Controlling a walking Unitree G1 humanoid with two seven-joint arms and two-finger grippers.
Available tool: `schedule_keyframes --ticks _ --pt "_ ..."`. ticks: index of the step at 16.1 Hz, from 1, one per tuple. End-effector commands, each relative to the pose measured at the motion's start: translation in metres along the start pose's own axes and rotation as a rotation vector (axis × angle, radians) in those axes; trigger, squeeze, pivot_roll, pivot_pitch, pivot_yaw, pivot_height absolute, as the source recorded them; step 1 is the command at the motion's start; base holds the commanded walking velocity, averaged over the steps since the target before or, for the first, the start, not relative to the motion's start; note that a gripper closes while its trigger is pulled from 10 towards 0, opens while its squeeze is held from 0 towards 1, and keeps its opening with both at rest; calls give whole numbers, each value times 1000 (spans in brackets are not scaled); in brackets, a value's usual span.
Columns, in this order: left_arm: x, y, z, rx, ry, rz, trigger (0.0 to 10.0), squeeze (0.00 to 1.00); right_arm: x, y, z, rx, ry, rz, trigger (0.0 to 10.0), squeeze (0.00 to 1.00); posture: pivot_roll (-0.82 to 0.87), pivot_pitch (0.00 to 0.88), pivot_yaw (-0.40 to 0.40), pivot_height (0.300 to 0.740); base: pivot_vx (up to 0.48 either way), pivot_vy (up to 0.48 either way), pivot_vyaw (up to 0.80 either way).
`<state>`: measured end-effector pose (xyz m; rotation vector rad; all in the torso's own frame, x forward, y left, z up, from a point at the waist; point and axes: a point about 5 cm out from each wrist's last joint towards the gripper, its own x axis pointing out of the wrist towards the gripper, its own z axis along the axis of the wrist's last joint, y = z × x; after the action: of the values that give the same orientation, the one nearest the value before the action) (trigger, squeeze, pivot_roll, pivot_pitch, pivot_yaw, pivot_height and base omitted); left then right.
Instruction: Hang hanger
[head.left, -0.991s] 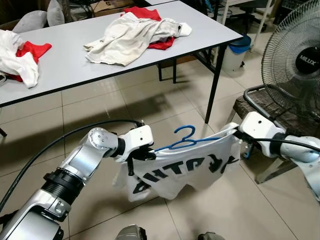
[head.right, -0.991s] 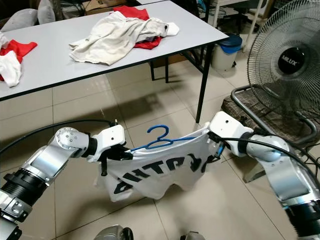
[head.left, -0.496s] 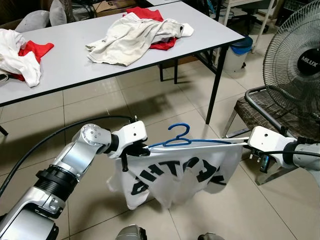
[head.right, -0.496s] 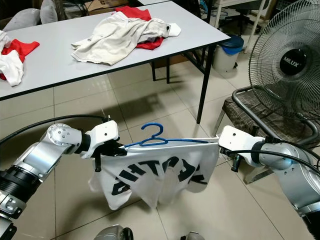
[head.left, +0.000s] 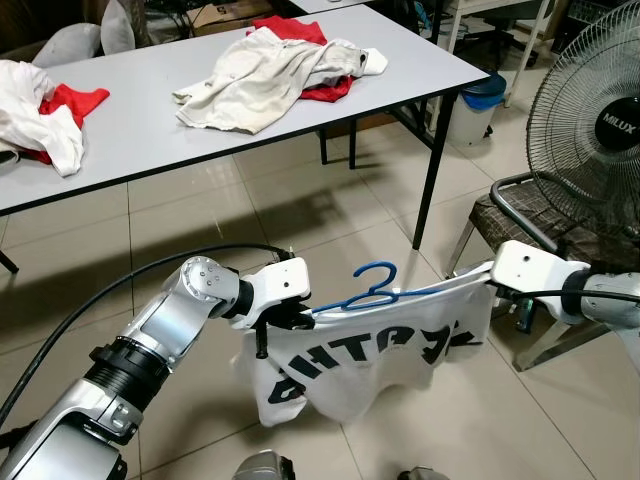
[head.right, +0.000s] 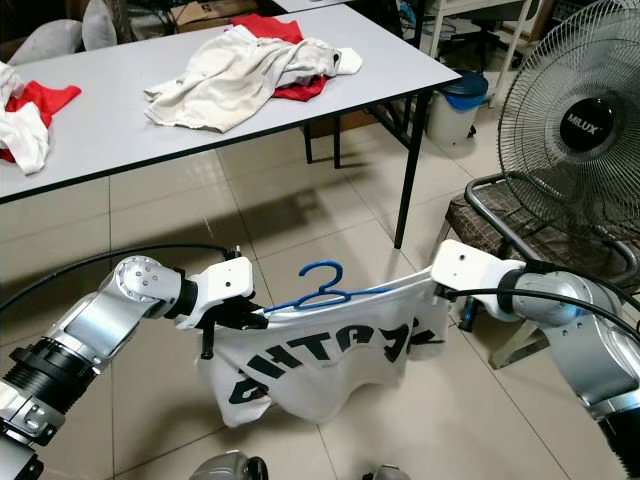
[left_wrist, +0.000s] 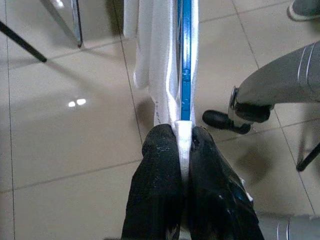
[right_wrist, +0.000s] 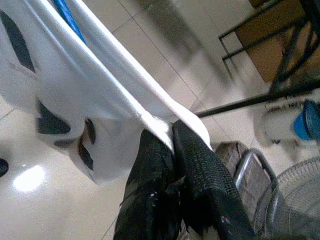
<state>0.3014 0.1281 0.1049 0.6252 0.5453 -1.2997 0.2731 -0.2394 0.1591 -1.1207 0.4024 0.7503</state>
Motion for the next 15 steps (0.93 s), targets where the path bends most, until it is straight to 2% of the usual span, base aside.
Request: schedule_keyframes --ticks 1,4,10,13,15 --pt "-6 8 -2 7 38 35 0 0 0 4 9 -8 -30 36 0 0 -17 10 104 740 0 0 0" --pt "-9 13 -6 -5 64 62 0 0 -5 10 9 -17 -12 83 0 0 -19 2 108 740 0 0 0" --pt "-18 19 -13 -6 74 79 0 0 -11 18 -13 -13 102 116 0 0 -20 0 110 740 0 0 0" --pt "0 -1 -6 34 53 -39 0 0 -6 7 -4 -44 72 34 0 0 -23 0 115 740 0 0 0" --pt "5 -3 -6 36 52 -40 0 0 -9 5 -6 -55 79 40 0 0 -31 0 111 740 0 0 0"
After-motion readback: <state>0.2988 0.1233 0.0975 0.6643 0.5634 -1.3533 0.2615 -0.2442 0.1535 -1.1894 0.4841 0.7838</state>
